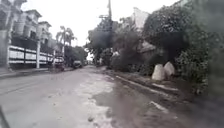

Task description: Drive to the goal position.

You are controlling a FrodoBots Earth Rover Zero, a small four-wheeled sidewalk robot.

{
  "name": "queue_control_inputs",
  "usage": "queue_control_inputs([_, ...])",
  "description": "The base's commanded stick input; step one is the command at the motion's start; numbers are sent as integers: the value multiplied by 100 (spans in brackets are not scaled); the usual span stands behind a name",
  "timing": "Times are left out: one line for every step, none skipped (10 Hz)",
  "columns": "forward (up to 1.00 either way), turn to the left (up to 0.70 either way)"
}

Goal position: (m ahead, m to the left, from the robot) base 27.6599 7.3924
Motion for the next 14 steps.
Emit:
queue_control_inputs([70,0])
queue_control_inputs([70,0])
queue_control_inputs([70,0])
queue_control_inputs([70,0])
queue_control_inputs([70,0])
queue_control_inputs([70,0])
queue_control_inputs([70,0])
queue_control_inputs([70,0])
queue_control_inputs([70,0])
queue_control_inputs([70,0])
queue_control_inputs([70,0])
queue_control_inputs([70,0])
queue_control_inputs([70,0])
queue_control_inputs([70,0])
